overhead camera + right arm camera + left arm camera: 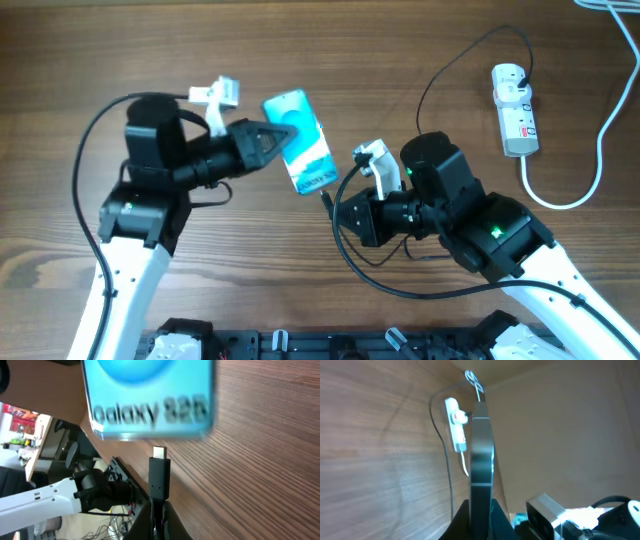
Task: Plug charger to phone and switch on socket
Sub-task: 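Push the plug upward into the phone's port with the right gripper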
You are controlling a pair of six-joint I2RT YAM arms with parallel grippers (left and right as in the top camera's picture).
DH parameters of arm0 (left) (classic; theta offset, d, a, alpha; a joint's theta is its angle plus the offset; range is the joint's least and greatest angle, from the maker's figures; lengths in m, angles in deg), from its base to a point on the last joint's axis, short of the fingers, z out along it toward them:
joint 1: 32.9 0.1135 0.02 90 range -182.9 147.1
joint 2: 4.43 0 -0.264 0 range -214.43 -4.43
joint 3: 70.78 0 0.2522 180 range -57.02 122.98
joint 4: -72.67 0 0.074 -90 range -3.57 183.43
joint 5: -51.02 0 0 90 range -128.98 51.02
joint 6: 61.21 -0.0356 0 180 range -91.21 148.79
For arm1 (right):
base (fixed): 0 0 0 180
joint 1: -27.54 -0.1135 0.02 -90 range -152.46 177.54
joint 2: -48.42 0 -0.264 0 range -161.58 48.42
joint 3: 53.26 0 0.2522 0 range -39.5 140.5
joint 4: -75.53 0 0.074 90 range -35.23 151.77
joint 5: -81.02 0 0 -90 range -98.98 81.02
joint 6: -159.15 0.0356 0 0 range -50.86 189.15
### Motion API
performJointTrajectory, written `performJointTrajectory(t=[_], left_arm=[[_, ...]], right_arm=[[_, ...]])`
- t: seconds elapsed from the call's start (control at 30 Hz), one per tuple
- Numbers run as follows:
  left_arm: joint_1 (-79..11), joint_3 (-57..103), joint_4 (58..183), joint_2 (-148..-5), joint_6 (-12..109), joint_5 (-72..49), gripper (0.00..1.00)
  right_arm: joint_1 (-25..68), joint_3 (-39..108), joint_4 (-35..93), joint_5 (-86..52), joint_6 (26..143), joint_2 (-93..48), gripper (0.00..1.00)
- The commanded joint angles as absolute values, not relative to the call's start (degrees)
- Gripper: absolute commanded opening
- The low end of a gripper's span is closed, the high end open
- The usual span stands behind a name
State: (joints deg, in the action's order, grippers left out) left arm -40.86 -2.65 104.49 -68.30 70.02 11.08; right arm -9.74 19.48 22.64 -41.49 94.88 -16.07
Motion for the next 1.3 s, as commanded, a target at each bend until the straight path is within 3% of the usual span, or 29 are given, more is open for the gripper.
performJointTrajectory(t=[0.0,0.07,0.2,0.57,1.27], left_arm=[[-32.71,-1.95,102.55,-70.4,66.48,19.17,0.04],[-30.11,-1.95,98.66,-74.36,66.5,23.8,0.04],[-33.43,-1.95,95.51,-80.35,66.72,24.24,0.04],[-33.8,-1.95,94.35,-80.28,67.16,24.28,0.04],[-33.8,-1.95,94.37,-80.28,67.14,24.68,0.04]], right_arm=[[-9.52,20.62,20.1,-38.8,95.12,-15.22,0.04],[-9.54,20.6,18.77,-35.41,96.54,-15.22,0.04],[-14.81,20.6,21.67,-23.61,97.74,-16.09,0.04],[-16.76,20.6,30.96,-26.82,99.73,-19.92,0.04],[-16.73,20.6,33.08,-26.84,99.76,-23.04,0.04]])
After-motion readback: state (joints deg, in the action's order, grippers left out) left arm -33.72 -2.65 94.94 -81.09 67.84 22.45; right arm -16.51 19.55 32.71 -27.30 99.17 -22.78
